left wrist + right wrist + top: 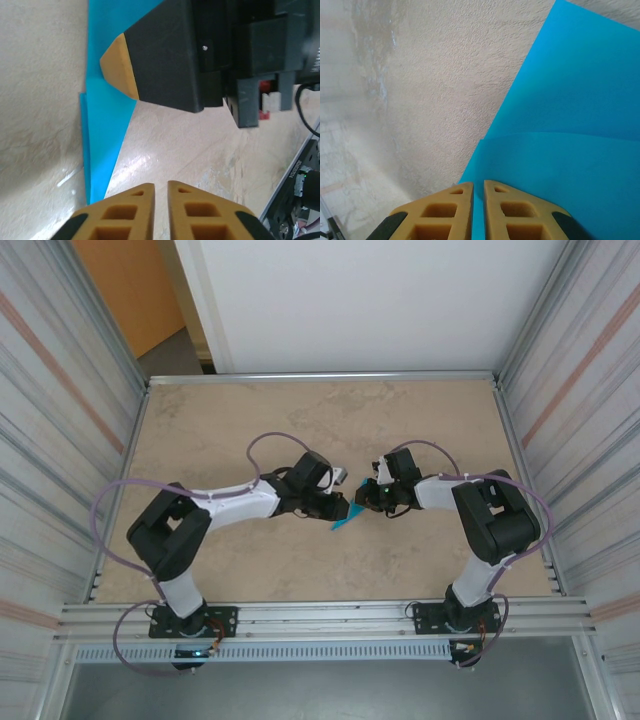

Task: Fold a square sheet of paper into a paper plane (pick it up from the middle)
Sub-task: Fold the wing for the fifth time at the center of the table.

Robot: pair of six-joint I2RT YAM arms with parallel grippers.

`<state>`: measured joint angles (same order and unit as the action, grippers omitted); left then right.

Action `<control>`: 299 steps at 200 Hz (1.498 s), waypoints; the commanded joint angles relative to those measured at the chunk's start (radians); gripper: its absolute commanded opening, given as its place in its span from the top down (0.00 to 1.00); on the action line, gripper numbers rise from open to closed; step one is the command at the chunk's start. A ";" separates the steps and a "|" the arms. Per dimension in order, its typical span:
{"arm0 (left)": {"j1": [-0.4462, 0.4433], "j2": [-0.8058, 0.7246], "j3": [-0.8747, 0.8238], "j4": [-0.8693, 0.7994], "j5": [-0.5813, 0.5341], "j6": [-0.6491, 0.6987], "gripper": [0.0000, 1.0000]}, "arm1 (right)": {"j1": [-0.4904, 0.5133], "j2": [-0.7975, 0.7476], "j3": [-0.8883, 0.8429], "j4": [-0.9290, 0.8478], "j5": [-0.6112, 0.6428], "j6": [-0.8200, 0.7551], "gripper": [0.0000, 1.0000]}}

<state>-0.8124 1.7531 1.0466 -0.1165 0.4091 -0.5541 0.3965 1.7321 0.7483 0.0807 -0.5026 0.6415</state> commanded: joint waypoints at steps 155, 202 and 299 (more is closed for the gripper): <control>0.056 0.234 0.119 -0.036 0.116 -0.010 0.98 | -0.009 0.099 0.024 -0.105 -0.037 -0.071 0.87; 0.056 0.203 0.029 -0.023 0.114 -0.028 0.99 | -0.015 0.122 0.037 -0.138 -0.004 -0.071 0.87; 0.049 0.061 -0.158 -0.090 0.073 -0.033 1.00 | -0.012 0.150 0.058 -0.174 0.018 -0.071 0.87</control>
<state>-0.7582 1.8603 0.9588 -0.0299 0.5014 -0.5846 0.3859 1.8118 0.8341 0.0143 -0.6037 0.6079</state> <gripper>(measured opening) 0.066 0.132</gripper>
